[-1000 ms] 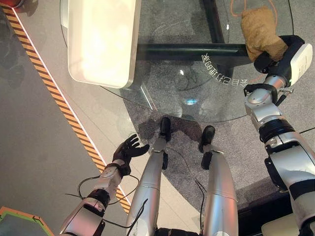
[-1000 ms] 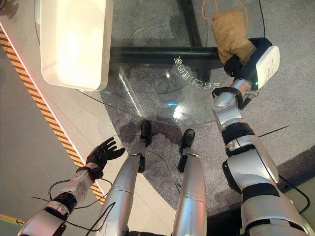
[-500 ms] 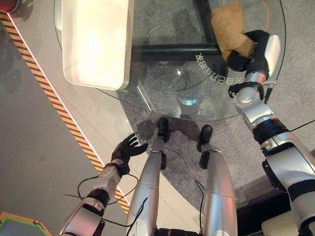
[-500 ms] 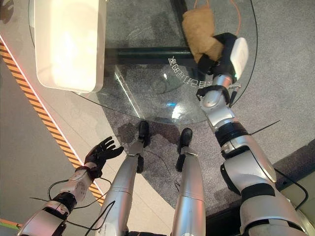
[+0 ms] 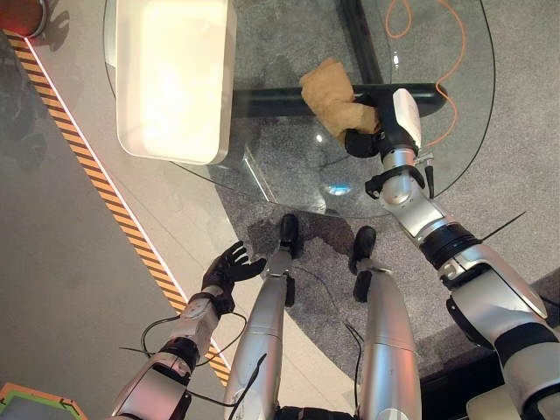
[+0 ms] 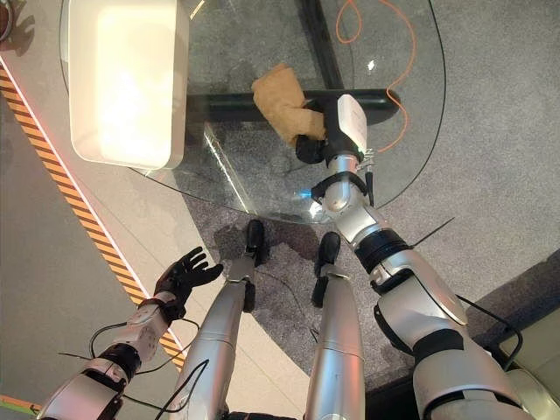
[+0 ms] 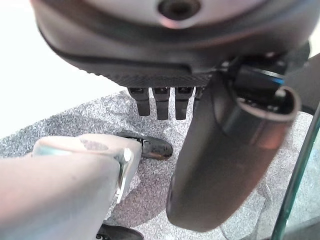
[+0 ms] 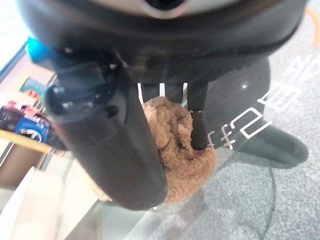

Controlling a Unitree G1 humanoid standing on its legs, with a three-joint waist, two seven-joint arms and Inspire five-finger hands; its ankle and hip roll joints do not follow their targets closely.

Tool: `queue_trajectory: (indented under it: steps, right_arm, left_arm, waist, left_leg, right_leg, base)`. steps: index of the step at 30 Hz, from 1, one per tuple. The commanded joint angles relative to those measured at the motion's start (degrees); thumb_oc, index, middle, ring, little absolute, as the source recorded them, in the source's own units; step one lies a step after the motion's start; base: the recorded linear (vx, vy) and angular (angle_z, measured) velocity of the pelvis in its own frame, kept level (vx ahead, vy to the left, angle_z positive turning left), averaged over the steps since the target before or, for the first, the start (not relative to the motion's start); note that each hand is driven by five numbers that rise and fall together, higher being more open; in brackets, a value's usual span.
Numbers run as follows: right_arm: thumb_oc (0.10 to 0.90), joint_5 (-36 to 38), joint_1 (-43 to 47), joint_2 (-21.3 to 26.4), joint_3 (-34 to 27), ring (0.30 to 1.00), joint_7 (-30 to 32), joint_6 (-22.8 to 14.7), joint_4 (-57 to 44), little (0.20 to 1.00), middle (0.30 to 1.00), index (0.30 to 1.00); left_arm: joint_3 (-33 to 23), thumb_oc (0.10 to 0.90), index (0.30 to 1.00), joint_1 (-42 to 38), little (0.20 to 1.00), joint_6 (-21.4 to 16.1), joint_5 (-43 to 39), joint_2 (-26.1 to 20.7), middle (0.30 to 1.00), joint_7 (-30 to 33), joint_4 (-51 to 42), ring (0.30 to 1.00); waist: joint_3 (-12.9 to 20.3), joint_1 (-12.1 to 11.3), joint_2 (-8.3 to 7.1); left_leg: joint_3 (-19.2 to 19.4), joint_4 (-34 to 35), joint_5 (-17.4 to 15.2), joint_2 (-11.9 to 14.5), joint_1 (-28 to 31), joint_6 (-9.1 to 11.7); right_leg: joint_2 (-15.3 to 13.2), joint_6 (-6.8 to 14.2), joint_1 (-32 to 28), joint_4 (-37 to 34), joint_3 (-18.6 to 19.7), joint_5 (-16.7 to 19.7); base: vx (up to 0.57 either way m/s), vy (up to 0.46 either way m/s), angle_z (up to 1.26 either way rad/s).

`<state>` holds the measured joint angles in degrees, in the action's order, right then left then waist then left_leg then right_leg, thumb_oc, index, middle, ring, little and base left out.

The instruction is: Wipe the table with a cloth and put it in the basket.

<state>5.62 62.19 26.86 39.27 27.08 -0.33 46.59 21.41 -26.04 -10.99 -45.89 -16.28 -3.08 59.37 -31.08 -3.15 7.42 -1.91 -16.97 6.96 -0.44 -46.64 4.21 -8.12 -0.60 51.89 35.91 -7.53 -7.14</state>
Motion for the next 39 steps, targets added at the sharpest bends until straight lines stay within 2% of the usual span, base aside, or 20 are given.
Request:
queue_trajectory:
  steps: [1, 10, 20, 31, 35, 39]
  right_arm:
    - [0.100, -1.21, -0.58, -3.89, 4.27, 0.300, -4.65, -2.55, -5.74, 0.200, 0.300, 0.300]
    - [0.100, -3.01, -2.82, -5.69, 6.79, 0.300, -8.80, -1.73, -10.73, 0.200, 0.300, 0.300]
    - [0.100, -3.17, -3.76, -6.80, 8.36, 0.300, -12.19, -1.23, -10.53, 0.200, 0.300, 0.300]
    - [0.100, -2.68, -3.27, -6.53, 8.29, 0.300, -9.53, -0.80, -9.23, 0.200, 0.300, 0.300]
    - [0.100, -2.26, -2.59, -6.34, 7.69, 0.300, -8.88, -1.23, -7.45, 0.200, 0.300, 0.300]
    - [0.100, -1.06, -2.27, -6.24, 6.53, 0.300, -7.31, -1.18, -6.75, 0.200, 0.300, 0.300]
  left_arm:
    - [-0.15, 0.800, 0.900, 0.66, 0.900, -2.00, 1.17, 1.58, 0.900, 1.35, 1.38, 0.900]
    - [-0.27, 0.800, 0.900, 0.74, 0.900, -1.81, 1.85, 1.93, 0.900, 1.96, 0.88, 0.900]
    - [-0.09, 0.800, 0.900, 0.23, 0.900, -1.55, 2.41, 2.52, 0.900, 2.60, 0.88, 0.900]
    - [0.25, 0.800, 0.900, -0.46, 0.900, -1.25, 1.76, 1.98, 0.900, 2.27, 1.15, 0.900]
    - [0.21, 0.800, 0.900, -0.72, 0.900, -2.00, 0.43, 2.03, 0.900, 3.10, 1.09, 0.900]
    - [-2.26, 0.800, 0.900, -0.90, 0.900, -6.60, -5.74, 1.93, 0.900, 9.07, -0.57, 0.900]
  waist:
    - [1.29, -0.91, 2.55]
    - [1.29, -0.65, 2.10]
    - [1.29, -0.66, 1.86]
    - [1.29, -0.67, 2.08]
    - [1.29, -0.83, 2.18]
    - [1.29, -1.03, 2.26]
  left_leg:
    - [5.45, -5.70, -6.54, -3.31, 0.64, -3.26]
    - [5.70, -5.72, -6.22, -3.21, 0.30, -3.07]
    - [5.66, -5.74, -6.02, -3.17, 0.11, -3.10]
    - [5.68, -5.73, -5.83, -3.21, 0.13, -3.20]
    - [5.56, -5.86, -5.83, -3.19, 0.17, -3.22]
    - [5.06, -5.61, -5.76, -3.21, 0.46, -3.17]
  right_leg:
    - [2.00, 0.66, -1.44, -6.14, -1.77, 2.11]
    - [2.04, 0.72, -1.01, -6.22, -1.70, 2.42]
    - [2.06, 0.66, -0.70, -6.11, -1.66, 2.59]
    - [1.94, 0.74, -0.46, -5.98, -1.53, 2.91]
    - [1.72, 0.81, -0.45, -5.74, -1.59, 2.99]
    - [1.89, 0.75, -0.51, -5.43, -1.30, 2.73]
  base:
    - [0.00, 0.000, 0.00]
    - [0.00, 0.000, 0.00]
    - [0.00, 0.000, 0.00]
    - [0.00, 0.000, 0.00]
    - [0.00, 0.000, 0.00]
    - [0.00, 0.000, 0.00]
